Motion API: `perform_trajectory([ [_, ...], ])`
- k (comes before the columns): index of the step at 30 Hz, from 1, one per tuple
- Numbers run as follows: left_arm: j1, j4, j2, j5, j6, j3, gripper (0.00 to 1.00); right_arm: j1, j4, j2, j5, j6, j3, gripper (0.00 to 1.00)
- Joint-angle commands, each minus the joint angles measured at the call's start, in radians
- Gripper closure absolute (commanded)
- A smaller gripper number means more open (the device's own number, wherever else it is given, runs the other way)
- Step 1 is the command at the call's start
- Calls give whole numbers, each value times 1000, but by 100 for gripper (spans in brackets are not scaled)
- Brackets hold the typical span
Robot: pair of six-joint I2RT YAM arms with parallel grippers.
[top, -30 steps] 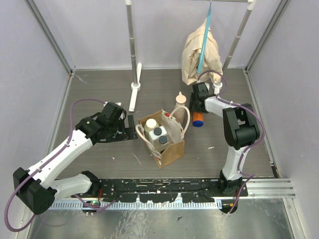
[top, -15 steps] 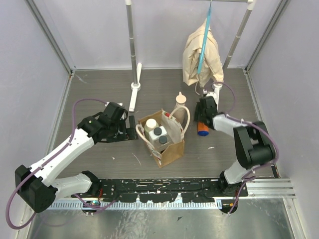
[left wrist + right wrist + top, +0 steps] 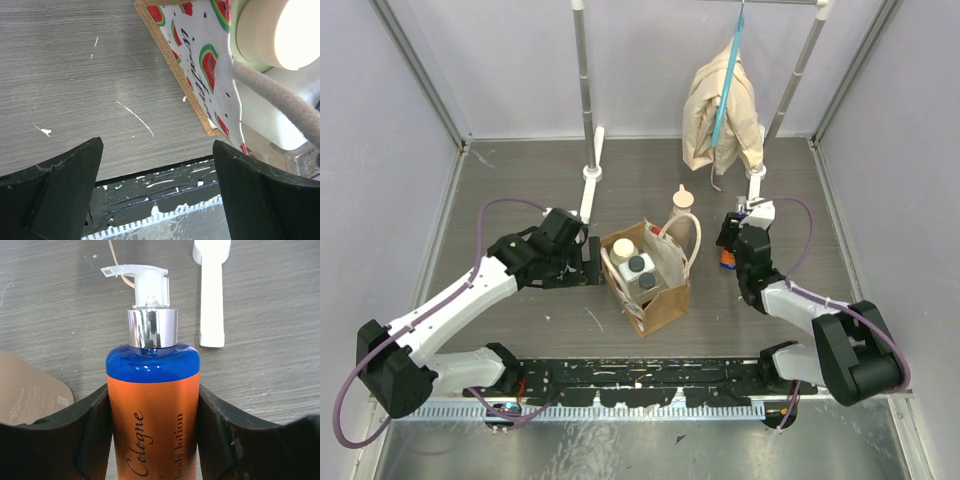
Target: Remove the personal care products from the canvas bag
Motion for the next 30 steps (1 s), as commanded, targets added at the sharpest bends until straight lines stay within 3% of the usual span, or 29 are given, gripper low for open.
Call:
perform_trajectory([
  [1, -22, 23, 6, -11, -16, 4, 1, 142, 470, 79, 286, -145, -5, 99],
  [3, -27, 22, 2, -19, -18, 4, 1, 228, 727, 191, 454, -316, -19, 99],
  [6, -31, 21, -2, -23, -19, 5, 1, 314, 1127, 390, 588, -572, -4, 99],
  [17, -39, -33, -43, -65, -23, 5, 1, 330, 1152, 578, 579, -487, 150, 99],
  [24, -39, -46, -60, -71, -31, 0, 1, 317, 1152, 517, 551, -477, 139, 99],
  [30, -41, -39, -55, -65, -33, 0, 1, 312, 1149, 366, 518, -578, 67, 99],
])
